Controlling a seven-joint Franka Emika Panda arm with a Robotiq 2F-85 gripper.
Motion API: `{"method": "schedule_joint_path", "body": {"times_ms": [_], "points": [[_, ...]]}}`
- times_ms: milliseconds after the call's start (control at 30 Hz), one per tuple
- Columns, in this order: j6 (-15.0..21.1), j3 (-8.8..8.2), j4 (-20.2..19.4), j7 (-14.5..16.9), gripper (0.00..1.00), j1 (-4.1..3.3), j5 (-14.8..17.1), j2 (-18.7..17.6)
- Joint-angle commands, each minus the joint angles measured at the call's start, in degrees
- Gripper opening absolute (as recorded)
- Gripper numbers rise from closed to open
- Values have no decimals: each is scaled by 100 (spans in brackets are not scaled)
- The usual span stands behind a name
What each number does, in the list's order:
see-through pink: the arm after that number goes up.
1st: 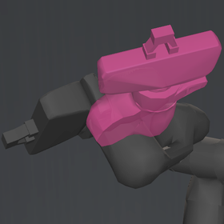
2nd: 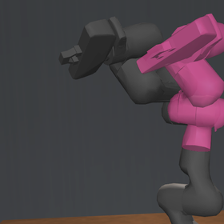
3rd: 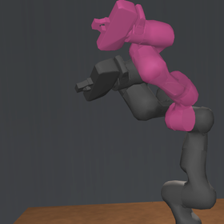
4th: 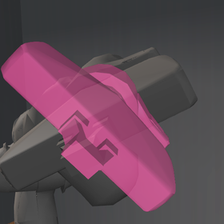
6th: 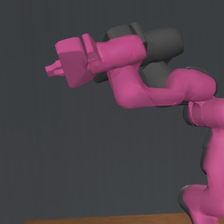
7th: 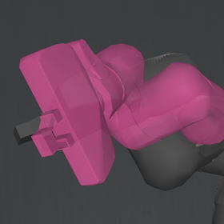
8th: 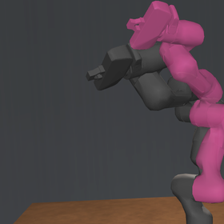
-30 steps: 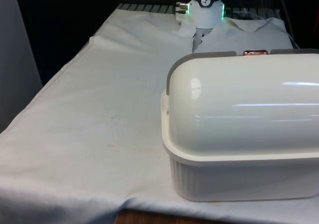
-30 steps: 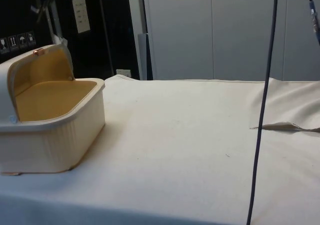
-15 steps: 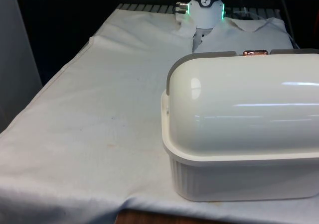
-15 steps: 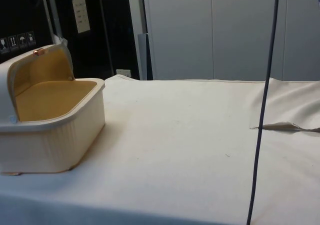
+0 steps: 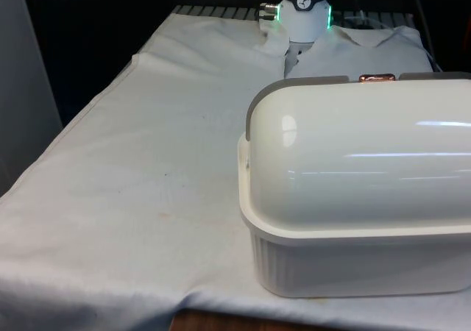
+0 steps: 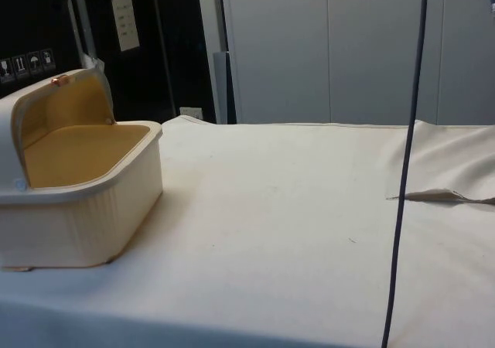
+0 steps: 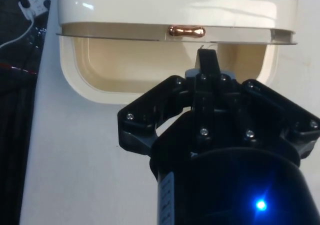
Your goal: Open the lid, then close it.
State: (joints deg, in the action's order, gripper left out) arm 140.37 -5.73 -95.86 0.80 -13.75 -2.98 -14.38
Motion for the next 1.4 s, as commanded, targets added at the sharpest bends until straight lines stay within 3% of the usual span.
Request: {"method": "schedule_joint_path", "body": {"times_ms": [0,133,200,533,667,867,967,1033,1167,1367], "points": [[-149,-11,69,-11,0,-17,-63,-40],[-252,6,143,-17,0,-29,-103,-74],[-275,17,178,-17,5,-29,-109,-92],[-281,17,183,-23,52,-40,-126,-97],[-281,17,183,-23,78,-46,-126,-97],[-166,29,327,-57,99,-63,-155,-269],[-80,29,516,-69,100,-63,-149,-481],[-120,52,453,-17,100,-46,-97,-407],[40,23,733,-80,100,-52,-132,-762],[286,6,796,-97,100,-40,-115,-1020]]}}
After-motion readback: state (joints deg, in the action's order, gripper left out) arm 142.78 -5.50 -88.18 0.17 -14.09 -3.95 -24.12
